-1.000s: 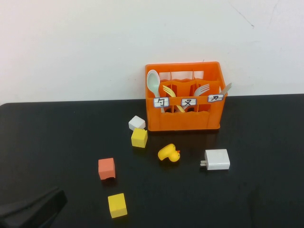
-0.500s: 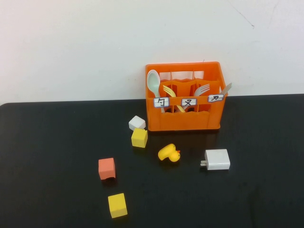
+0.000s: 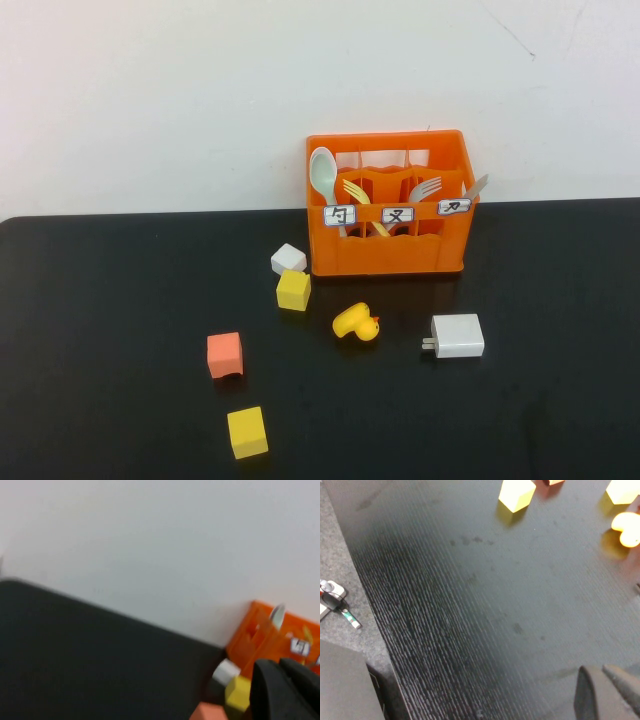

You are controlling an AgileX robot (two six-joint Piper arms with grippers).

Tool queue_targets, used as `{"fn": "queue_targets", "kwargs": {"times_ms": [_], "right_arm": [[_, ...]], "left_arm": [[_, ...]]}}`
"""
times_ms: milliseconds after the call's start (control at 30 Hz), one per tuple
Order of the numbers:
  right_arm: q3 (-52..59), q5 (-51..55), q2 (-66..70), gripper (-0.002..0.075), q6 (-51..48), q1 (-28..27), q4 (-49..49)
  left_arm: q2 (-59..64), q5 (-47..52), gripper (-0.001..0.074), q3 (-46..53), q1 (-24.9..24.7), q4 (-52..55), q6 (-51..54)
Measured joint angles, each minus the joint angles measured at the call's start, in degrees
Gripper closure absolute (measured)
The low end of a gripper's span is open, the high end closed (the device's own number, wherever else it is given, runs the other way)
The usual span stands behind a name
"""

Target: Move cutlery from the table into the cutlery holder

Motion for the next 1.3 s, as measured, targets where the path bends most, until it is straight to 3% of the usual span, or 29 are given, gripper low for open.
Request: {"fn": "queue_targets", "kwargs": {"times_ms": [533,1067,1300], "right_arm": [[0.0,0.0,0.0,0.0728,0.0,0.0,0.0],[0.0,0.0,0.0,0.0728,0.0,0.0,0.0],[0.0,0.0,0.0,0.0728,0.0,0.0,0.0]], "left_arm": [[-0.1,15.2,0.0736,-0.1,0.0,-12.0,14.3],[-0.1,15.6,0.0736,-0.1,0.0,-12.7,15.0],[-0.1,15.8,0.0736,-0.1,0.0,-14.6,29.4]]}}
